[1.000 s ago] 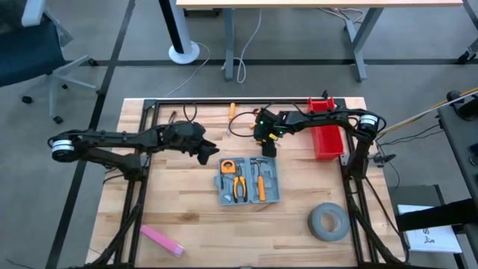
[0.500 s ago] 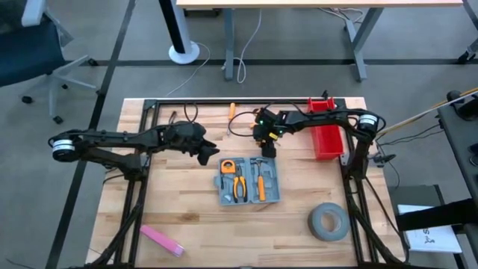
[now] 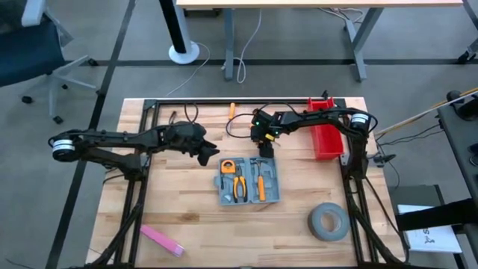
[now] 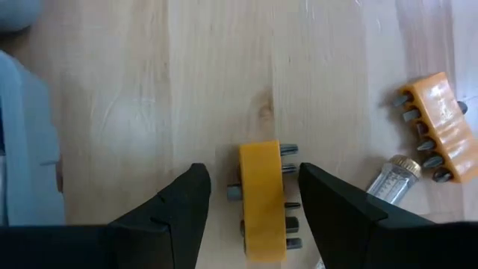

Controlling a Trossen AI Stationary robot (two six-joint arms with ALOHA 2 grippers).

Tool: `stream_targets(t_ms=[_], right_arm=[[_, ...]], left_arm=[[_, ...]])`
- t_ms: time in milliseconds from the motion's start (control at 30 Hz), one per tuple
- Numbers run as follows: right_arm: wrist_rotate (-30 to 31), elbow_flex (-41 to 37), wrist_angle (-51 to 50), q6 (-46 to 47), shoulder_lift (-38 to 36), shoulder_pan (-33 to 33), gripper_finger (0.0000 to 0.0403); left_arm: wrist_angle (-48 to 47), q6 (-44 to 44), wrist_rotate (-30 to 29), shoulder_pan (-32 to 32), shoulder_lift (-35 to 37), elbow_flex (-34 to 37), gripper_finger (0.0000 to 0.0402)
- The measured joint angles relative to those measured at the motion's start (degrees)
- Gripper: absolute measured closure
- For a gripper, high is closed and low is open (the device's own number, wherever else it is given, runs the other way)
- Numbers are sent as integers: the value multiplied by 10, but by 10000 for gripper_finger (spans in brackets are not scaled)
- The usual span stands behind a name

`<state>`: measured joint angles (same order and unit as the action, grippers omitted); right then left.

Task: Prefit tool cases
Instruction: Put the bottom yellow screwdriver bit set into the gray pre-fit tool case

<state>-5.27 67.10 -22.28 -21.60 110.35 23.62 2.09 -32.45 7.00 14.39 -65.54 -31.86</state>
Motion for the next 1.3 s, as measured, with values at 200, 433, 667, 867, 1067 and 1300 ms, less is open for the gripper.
stream_targets(t_ms=[200,433,667,867,1067,1300], right_arm=[[-6,0,-7,-18,-12,0,215],[-7,0,-19,-36,-13,1,215],[-7,-3,-19,-39,-13,15,215],[-10,-3,-19,-45,-14,19,215],[-27,-4,-19,-39,-14,18,215],[-27,-4,-15,-39,-14,15,215]], left_arm=[[-1,1,0,0,0,0,222],[0,1,1,-1,0,0,222],[-1,-1,4,-4,0,0,231],[-1,-2,13,-5,0,0,226],[-1,-2,13,-5,0,0,224],[0,-2,12,-5,0,0,232]])
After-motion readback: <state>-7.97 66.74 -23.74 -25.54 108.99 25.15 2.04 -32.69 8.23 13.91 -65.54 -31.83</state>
